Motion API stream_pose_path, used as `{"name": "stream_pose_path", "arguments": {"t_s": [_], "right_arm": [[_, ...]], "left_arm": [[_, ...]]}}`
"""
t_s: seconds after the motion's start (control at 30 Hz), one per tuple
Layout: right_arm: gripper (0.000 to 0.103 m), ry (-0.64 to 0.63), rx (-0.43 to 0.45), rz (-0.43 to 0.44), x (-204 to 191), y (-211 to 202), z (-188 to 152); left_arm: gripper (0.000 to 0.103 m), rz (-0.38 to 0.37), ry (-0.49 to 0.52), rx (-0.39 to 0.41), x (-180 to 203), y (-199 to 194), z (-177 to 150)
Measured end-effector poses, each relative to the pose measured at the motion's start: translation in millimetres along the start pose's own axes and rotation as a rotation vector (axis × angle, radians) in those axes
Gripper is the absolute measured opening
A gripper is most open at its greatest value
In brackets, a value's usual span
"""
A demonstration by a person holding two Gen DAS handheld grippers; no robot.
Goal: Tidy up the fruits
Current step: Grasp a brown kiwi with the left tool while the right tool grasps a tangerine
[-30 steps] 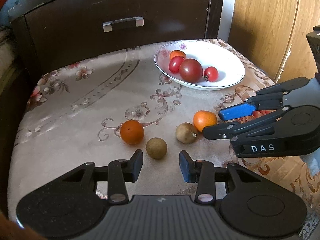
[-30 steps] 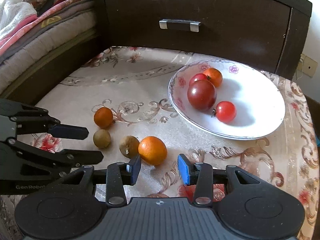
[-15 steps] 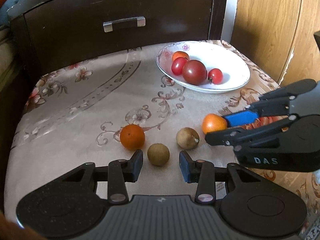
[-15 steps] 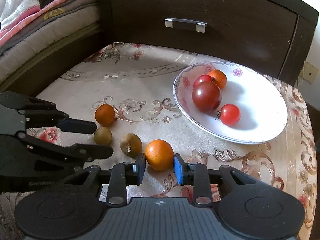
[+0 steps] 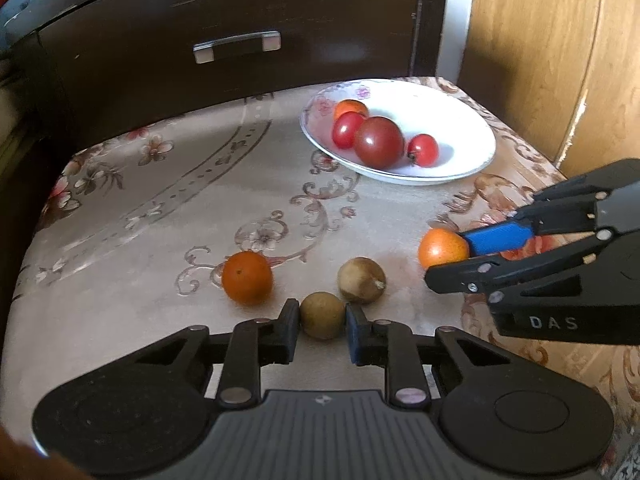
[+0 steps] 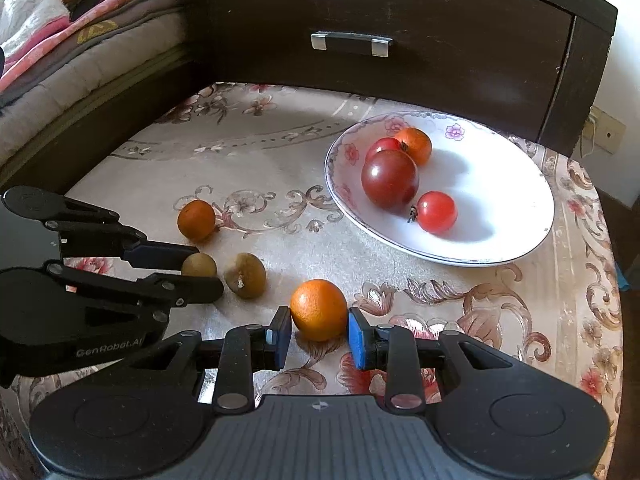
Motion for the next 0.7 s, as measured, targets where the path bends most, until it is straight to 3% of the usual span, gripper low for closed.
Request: {"name": "stream_pose_path", "arguments": {"t_s": [0.7], "right_arm": [[0.024, 0.004, -0.054, -0.046, -10.1, -29.5, -46.2]], "left_arm": [[0.033, -0.094, 0.122, -0.031, 40.0, -20.0, -31.9]]}}
Point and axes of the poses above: each gripper's, at about its wrist camera, not at the fingertips, and y roughly the way its jaws point, x to its right, z to its top, the point moved 6 cm from there along y, roughly the way its jaws point, and after that the axes turned 7 degrees about -x, right-handed, at the moved point
